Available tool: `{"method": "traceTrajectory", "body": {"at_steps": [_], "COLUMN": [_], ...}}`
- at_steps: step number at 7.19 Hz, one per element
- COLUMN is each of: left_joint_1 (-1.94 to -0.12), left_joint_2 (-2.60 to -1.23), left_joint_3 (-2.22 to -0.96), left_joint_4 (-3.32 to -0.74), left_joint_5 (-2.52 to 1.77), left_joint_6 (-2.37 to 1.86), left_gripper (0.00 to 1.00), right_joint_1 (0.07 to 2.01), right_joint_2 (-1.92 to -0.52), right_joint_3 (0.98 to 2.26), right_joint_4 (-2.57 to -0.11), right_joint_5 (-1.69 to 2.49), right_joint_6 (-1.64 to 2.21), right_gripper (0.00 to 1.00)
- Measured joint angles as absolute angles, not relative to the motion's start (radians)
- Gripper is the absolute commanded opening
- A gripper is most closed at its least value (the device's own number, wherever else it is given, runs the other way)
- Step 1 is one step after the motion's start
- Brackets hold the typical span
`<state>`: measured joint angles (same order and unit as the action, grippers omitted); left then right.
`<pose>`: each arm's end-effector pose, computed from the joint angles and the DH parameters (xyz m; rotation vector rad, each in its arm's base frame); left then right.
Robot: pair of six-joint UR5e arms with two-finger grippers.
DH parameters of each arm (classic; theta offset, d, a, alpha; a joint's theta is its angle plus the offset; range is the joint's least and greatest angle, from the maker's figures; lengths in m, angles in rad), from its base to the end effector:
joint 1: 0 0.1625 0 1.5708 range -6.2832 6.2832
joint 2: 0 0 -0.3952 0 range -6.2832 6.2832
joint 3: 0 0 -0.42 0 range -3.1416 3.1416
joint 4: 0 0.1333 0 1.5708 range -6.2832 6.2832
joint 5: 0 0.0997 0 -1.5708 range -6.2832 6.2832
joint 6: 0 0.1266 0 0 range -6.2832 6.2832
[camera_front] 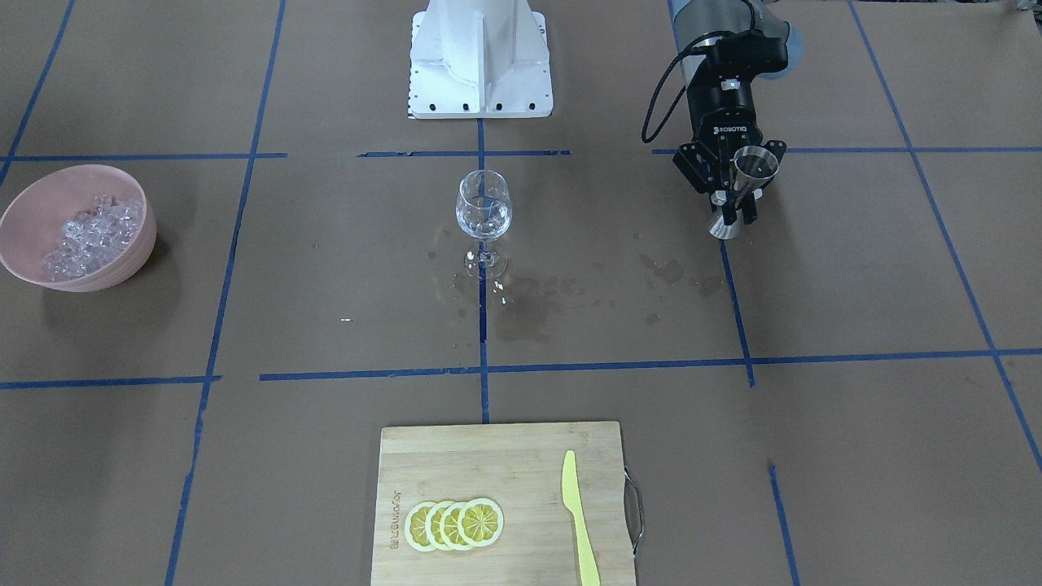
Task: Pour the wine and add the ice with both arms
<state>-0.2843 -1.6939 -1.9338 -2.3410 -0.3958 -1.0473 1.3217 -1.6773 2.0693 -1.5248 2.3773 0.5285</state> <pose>0.4070 -0.3795 0.2788 1.3429 0.6075 -0.5398 -0.0761 -0.4693 0.4321 0.0821 -0.8900 0.0840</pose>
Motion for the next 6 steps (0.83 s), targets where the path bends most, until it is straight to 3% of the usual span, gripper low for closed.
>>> {"method": "traceTrajectory", "body": {"at_steps": [6], "left_joint_1": [-0.285], "left_joint_2": [-1.861], "left_joint_3": [-1.883], "left_joint_4": [-2.326], "left_joint_5": [-0.566], "left_joint_6": [-0.875], "left_gripper": [0.0], "right_joint_1": [1.321], "right_joint_2": [-1.677], "right_joint_3": [2.065], "right_joint_4": [-1.525], "right_joint_5": [2.376], "right_joint_6": [0.528], "right_gripper": [1.0]}}
